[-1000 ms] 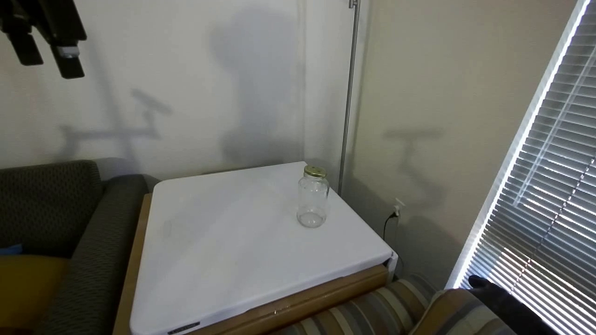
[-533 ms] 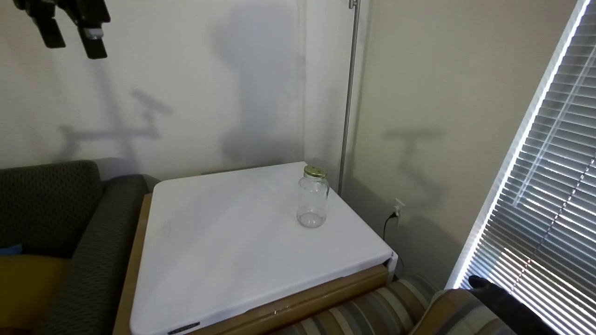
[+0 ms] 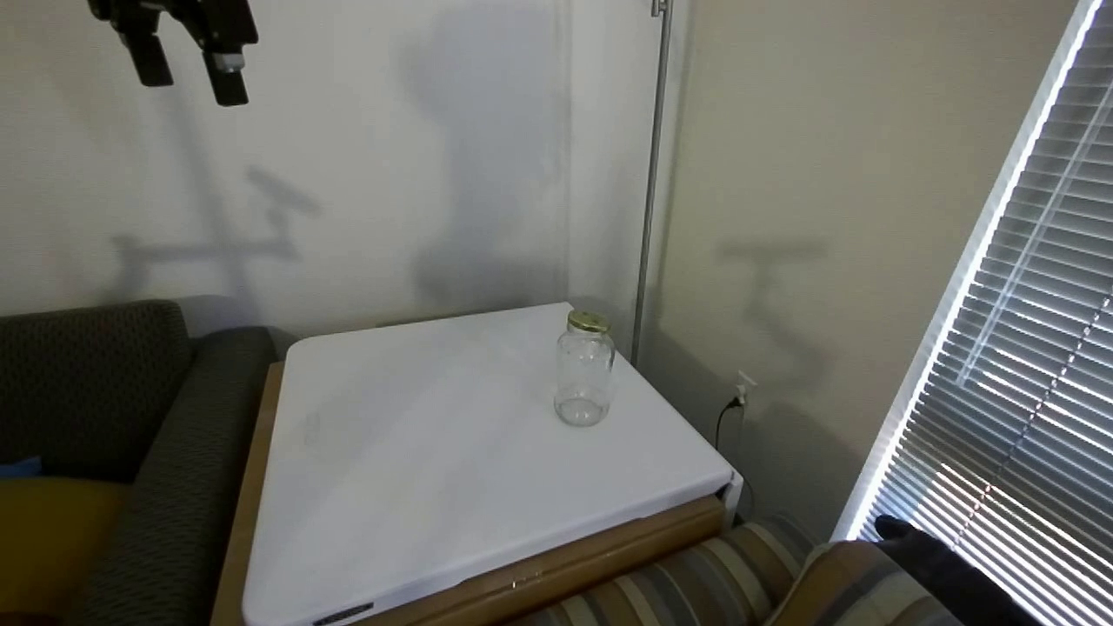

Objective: Put the lid on the table

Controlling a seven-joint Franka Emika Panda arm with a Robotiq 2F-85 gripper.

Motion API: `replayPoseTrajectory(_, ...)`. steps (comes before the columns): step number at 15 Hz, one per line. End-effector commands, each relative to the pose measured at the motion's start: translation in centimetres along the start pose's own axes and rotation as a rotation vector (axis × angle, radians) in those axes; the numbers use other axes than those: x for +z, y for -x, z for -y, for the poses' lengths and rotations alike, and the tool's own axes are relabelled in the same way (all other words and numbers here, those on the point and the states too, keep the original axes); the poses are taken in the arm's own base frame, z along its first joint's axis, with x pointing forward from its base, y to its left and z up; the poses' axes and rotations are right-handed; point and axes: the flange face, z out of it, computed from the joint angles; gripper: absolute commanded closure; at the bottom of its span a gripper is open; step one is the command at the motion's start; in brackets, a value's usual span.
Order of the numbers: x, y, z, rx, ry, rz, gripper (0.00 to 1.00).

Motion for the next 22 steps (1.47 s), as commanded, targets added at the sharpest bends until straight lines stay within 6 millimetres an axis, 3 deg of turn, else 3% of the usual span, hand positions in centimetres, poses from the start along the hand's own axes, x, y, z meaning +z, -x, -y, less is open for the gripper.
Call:
replayPoseTrajectory(1,-0.1,-2.0,-1.0,-0.001,-0.002,0.02,0.0)
replayPoseTrajectory(7,-0.7,-5.0,-2.7,0.036,-0.005,0.008,0.0)
replayPoseTrajectory(11,-1.3,-7.5,-5.4,0.072,-0.036,-0.005,0.0)
replayPoseTrajectory(12,-1.2,-6.0,-3.9,0.067,-0.011,-0.024,0.0)
replayPoseTrajectory(22,-1.2,-6.8,-4.0,0.069,-0.009,-0.029,0.0)
